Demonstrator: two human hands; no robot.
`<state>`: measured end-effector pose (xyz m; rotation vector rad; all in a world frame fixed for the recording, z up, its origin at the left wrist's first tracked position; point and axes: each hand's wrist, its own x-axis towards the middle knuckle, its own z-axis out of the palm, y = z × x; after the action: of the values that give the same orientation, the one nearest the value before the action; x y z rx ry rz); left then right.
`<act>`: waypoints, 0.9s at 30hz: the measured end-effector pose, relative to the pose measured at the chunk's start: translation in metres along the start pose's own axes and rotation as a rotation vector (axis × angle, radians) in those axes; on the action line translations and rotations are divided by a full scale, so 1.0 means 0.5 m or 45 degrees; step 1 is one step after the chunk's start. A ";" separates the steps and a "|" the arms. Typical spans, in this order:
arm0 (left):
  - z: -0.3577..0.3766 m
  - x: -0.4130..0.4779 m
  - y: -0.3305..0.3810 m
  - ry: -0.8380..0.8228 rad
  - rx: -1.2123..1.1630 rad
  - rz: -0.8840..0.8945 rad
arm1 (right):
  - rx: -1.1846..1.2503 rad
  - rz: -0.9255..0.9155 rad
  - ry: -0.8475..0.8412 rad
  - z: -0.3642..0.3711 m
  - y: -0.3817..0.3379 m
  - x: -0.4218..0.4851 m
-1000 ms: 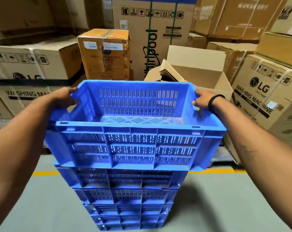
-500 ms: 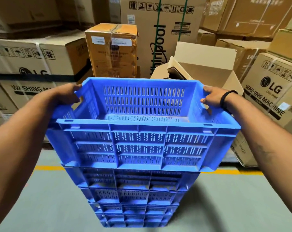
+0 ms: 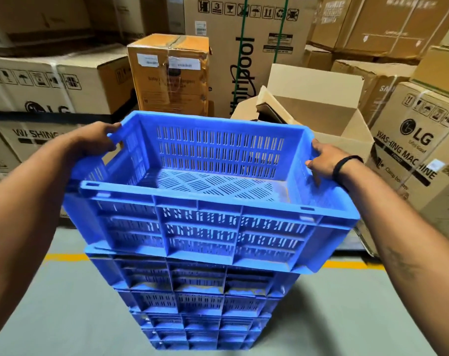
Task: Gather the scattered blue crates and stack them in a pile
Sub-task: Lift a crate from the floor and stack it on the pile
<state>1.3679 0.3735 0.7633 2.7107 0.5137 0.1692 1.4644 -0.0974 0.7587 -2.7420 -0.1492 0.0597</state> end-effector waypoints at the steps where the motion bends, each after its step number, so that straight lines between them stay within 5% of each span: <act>1: 0.002 0.004 -0.004 -0.008 0.006 -0.011 | -0.011 -0.001 -0.004 0.004 0.001 0.002; 27: 0.030 -0.013 -0.024 -0.034 0.181 0.005 | -0.173 -0.062 -0.032 0.013 -0.031 0.026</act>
<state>1.3605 0.3765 0.7446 2.8481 0.5316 0.1002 1.4753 -0.0792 0.7585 -2.8720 -0.2348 0.0735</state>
